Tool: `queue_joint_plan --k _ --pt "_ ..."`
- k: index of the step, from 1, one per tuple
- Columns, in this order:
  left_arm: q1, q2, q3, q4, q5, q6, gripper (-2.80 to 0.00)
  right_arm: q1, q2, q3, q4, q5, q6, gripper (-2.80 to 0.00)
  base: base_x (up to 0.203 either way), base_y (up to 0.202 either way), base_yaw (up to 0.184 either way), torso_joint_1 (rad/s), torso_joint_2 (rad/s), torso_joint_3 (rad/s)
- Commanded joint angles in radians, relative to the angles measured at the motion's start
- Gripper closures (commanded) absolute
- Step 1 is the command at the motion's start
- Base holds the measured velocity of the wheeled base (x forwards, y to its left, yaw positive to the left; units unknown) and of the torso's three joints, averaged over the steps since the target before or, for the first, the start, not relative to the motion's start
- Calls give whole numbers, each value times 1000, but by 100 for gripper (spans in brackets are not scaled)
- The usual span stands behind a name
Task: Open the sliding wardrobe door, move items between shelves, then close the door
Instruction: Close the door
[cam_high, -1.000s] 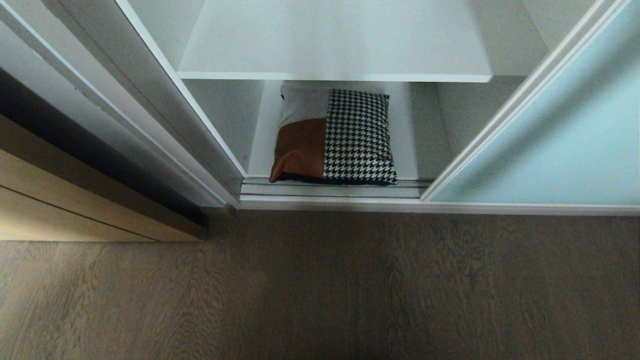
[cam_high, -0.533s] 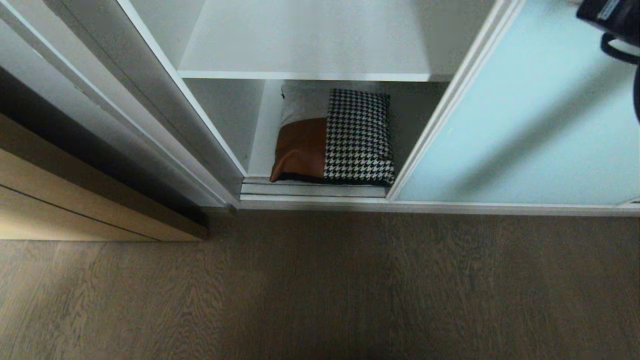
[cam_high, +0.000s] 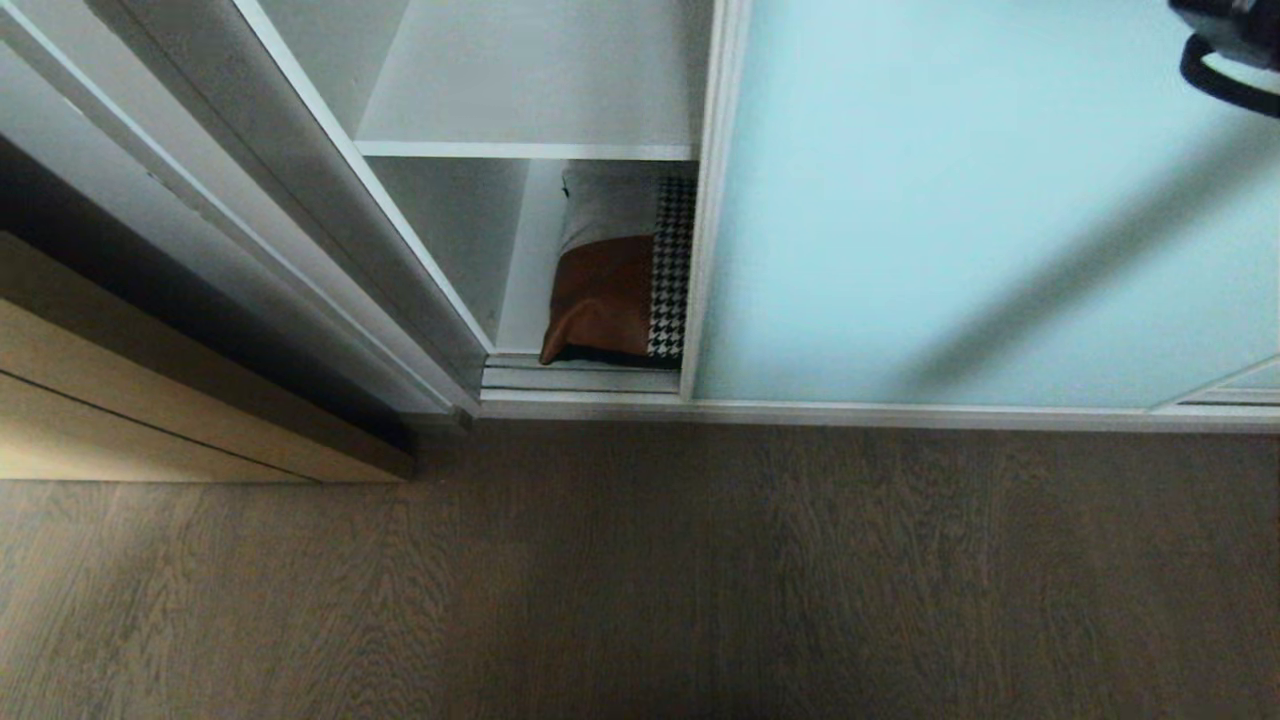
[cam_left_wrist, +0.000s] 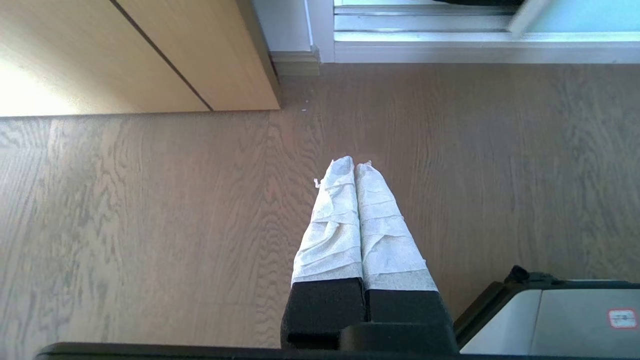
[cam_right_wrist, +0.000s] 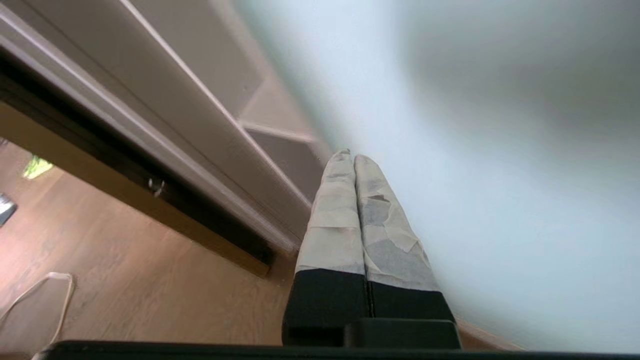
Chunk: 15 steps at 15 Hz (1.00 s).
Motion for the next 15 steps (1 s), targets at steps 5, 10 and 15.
queue_joint_plan --k 5,10,15 --pt "0 1 2 0 -1 1 0 -204 -195 0 70 -114 -46 0 0 0 0 0 0 0" --pt "0 1 2 0 -1 1 0 -629 -361 0 220 -26 -62 0 0 0 0 0 0 0" --pt "0 1 2 0 -1 1 0 -1123 -369 11 225 -3 -43 0 0 0 0 0 0 0"
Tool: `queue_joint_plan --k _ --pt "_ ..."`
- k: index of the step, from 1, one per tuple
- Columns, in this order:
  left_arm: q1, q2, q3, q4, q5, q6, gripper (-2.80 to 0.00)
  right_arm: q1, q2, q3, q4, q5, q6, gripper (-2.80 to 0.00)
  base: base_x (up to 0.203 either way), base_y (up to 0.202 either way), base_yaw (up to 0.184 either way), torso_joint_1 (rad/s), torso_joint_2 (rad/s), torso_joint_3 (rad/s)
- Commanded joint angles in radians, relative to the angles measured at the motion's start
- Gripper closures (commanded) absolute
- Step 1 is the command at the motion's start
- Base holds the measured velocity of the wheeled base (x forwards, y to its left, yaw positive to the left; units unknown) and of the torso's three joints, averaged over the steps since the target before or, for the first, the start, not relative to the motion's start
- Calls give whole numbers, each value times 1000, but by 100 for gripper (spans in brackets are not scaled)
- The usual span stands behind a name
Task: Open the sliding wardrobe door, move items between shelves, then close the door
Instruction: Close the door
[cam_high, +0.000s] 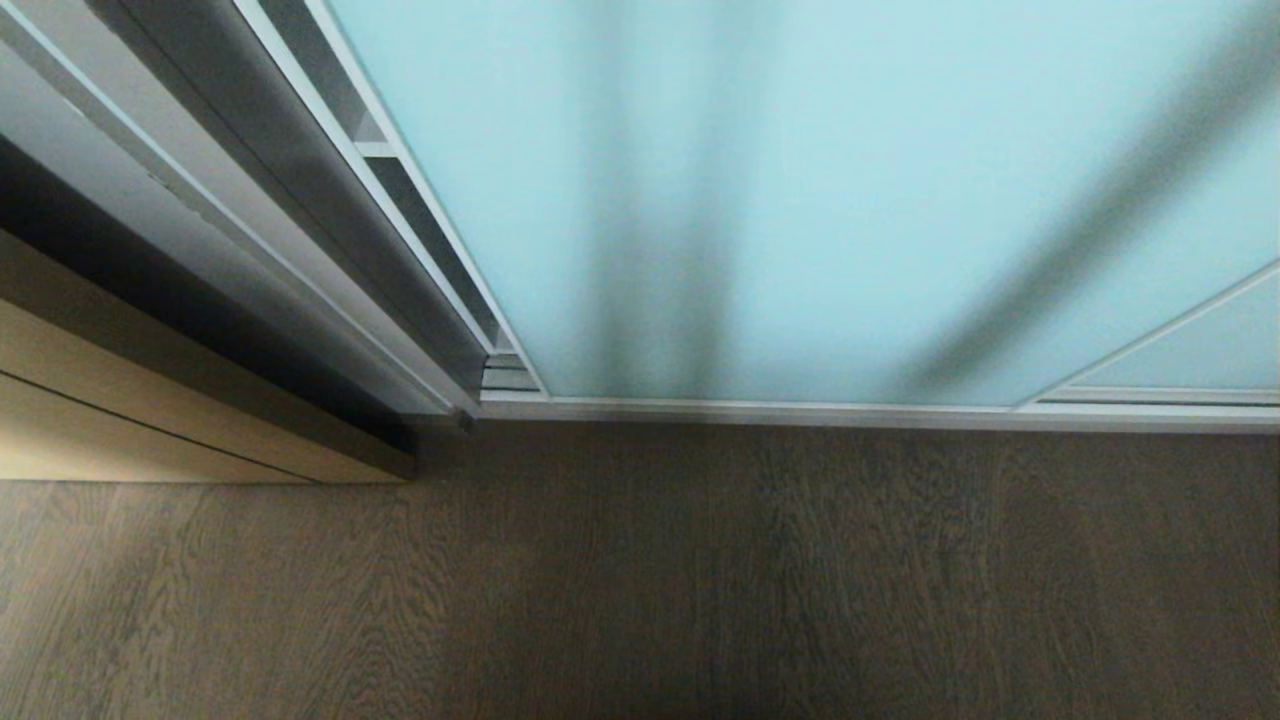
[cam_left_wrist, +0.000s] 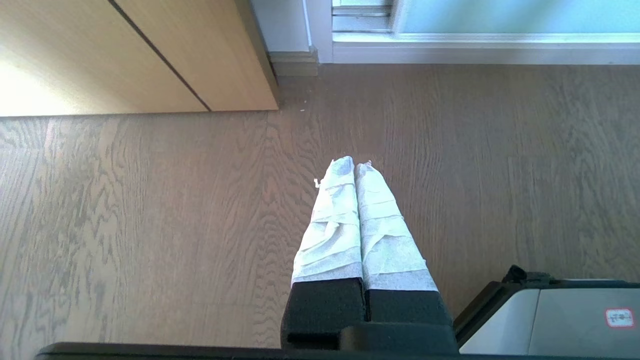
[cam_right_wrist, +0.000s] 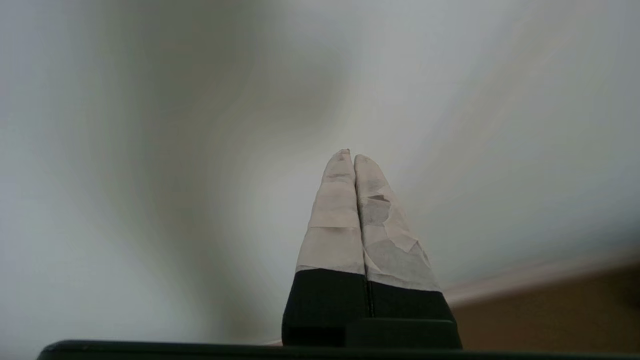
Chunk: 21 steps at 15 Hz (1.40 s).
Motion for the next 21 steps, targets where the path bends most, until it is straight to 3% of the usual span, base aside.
queue_joint_plan --k 1,5,7,11,15,21 --pt "-1 1 0 0 0 0 0 -235 12 4 -27 2 7 0 0 0 0 0 0 0" --pt "0 1 2 0 0 0 0 -513 118 12 -163 9 27 0 0 0 0 0 0 0" --pt "0 1 2 0 0 0 0 -569 196 9 -251 7 51 0 0 0 0 0 0 0" --pt "0 1 2 0 0 0 0 -583 323 -11 -334 63 138 0 0 0 0 0 0 0" --pt "0 1 2 0 0 0 0 -584 424 -61 -353 280 291 0 0 0 0 0 0 0" --pt "0 1 2 0 0 0 0 -581 479 -69 -352 353 322 0 0 0 0 0 0 0"
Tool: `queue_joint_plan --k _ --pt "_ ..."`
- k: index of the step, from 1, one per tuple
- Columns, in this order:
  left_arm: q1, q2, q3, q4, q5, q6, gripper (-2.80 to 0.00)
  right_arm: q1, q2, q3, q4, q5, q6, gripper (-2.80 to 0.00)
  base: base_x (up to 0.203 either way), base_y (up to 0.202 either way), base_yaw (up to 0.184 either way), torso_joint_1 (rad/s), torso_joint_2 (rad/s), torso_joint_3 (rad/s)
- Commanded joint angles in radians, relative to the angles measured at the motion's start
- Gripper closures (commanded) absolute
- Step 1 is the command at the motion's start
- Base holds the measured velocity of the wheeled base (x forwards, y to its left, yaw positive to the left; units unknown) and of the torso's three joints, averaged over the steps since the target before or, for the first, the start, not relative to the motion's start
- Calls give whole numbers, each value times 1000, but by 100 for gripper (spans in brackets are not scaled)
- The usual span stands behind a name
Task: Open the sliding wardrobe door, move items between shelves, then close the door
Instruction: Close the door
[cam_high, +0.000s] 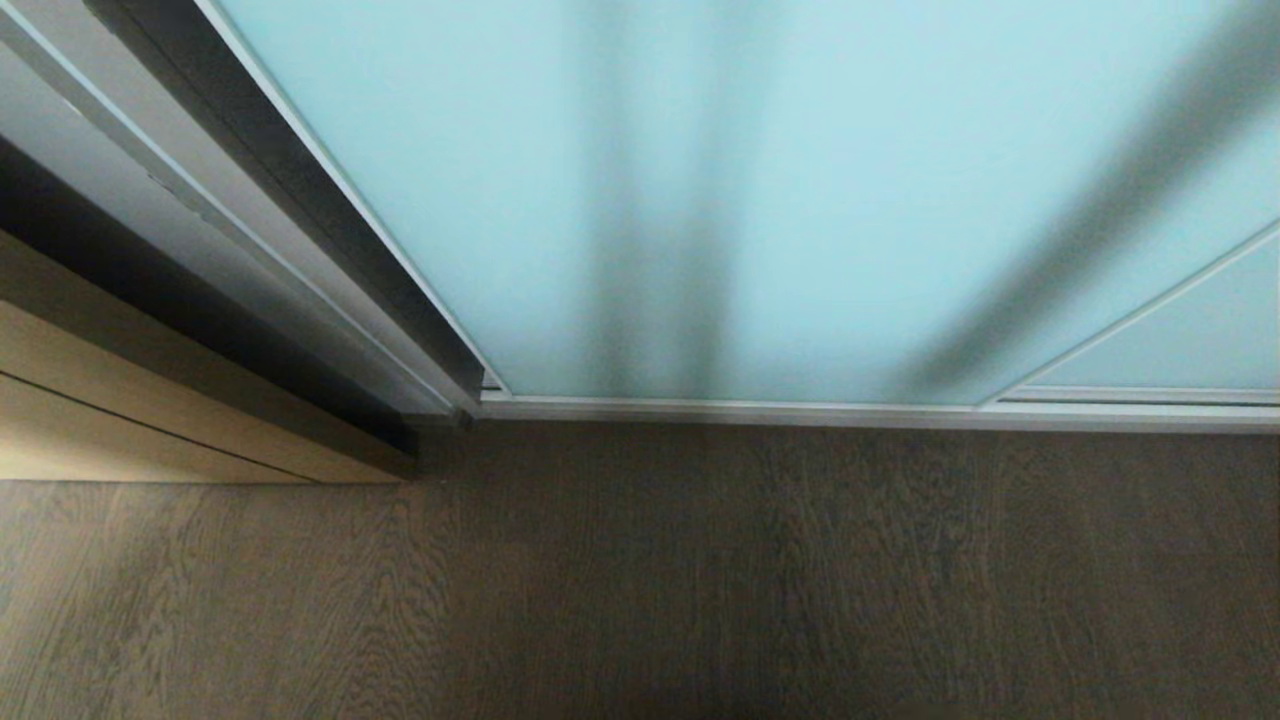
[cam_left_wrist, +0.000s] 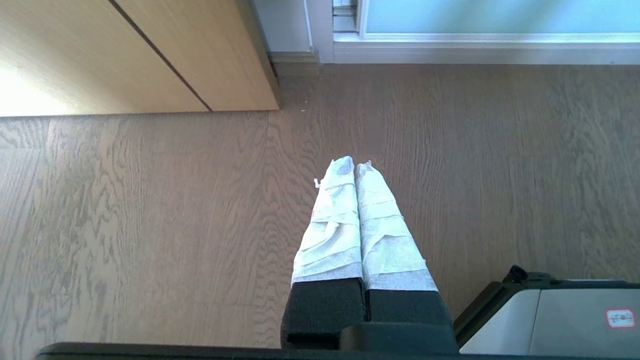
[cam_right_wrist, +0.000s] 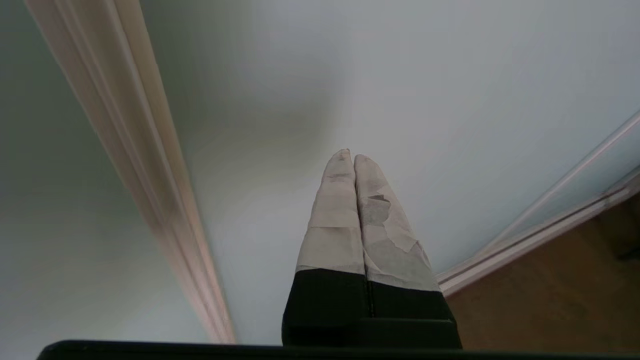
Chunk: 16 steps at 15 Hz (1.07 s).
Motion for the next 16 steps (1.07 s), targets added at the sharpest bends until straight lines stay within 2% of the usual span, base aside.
queue_joint_plan --k 1,8,11,16 --pt "0 1 2 0 0 1 0 4 19 -1 -3 4 26 0 0 0 0 0 0 0" --pt "0 1 2 0 0 1 0 44 60 -17 -37 39 46 0 0 0 0 0 0 0" --pt "0 1 2 0 0 1 0 44 103 -7 -135 37 45 0 0 0 0 0 0 0" --pt "0 1 2 0 0 1 0 30 155 -39 -151 37 41 0 0 0 0 0 0 0"
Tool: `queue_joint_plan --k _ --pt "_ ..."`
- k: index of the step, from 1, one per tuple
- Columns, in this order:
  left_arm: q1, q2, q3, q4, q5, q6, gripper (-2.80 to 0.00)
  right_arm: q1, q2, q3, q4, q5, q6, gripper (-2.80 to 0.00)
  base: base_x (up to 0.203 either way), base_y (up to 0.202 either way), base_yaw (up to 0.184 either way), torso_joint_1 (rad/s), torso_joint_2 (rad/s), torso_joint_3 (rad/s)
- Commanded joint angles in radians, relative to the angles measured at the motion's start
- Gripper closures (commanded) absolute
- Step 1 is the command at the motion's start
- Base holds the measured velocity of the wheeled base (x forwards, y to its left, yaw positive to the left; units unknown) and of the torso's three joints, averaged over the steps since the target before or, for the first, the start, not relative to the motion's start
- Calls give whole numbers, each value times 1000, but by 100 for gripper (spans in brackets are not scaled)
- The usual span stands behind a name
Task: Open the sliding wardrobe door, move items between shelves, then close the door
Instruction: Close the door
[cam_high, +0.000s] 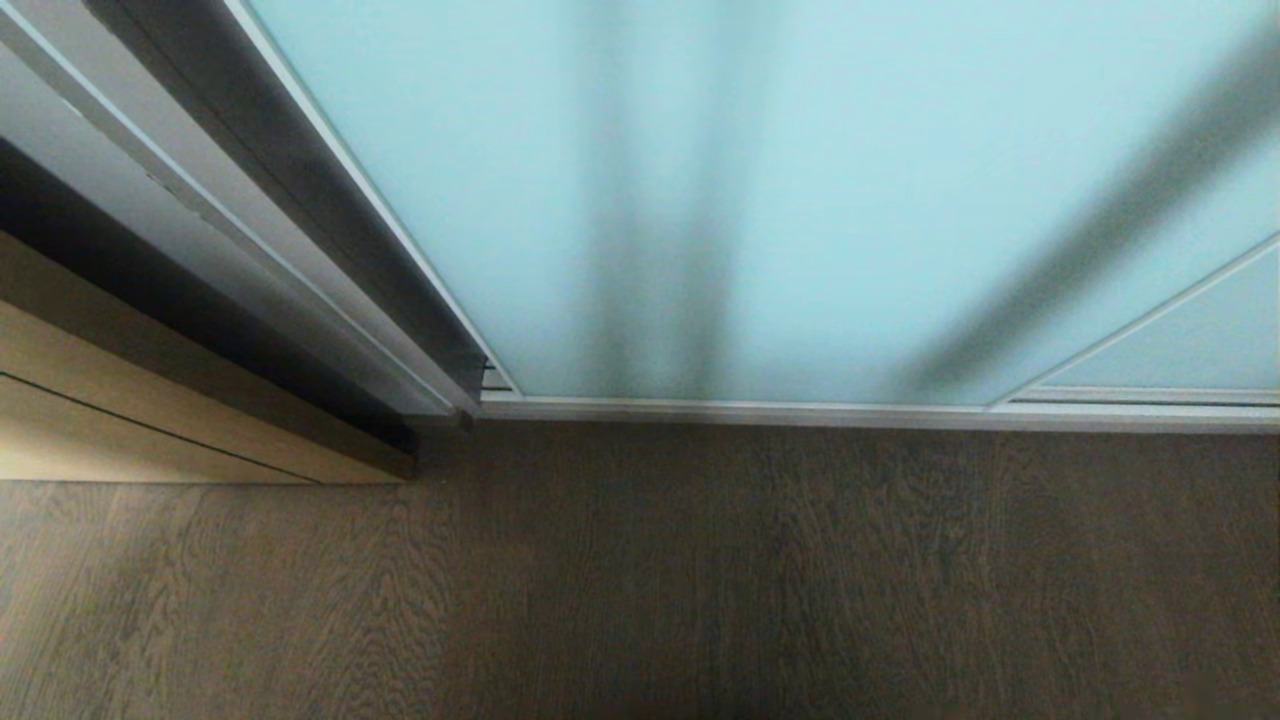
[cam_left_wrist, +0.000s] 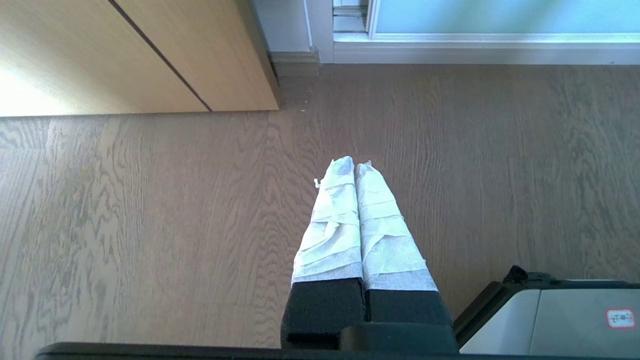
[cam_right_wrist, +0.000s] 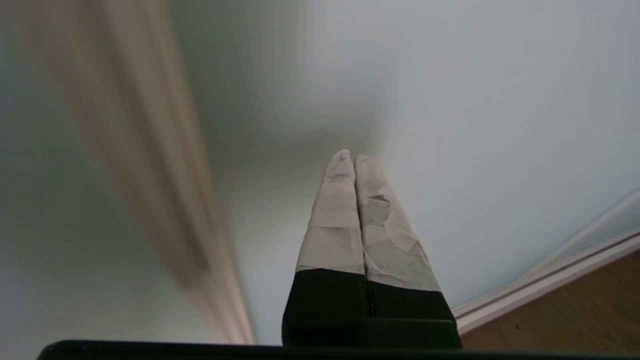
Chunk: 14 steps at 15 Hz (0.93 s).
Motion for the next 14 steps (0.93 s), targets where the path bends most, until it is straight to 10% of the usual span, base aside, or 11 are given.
queue_joint_plan --k 1,14 --pt "0 1 1 0 -1 1 0 -1 38 -12 -6 1 2 0 0 0 0 0 0 0" --pt "0 1 1 0 -1 1 0 71 137 -87 -15 3 1 0 0 0 0 0 0 0"
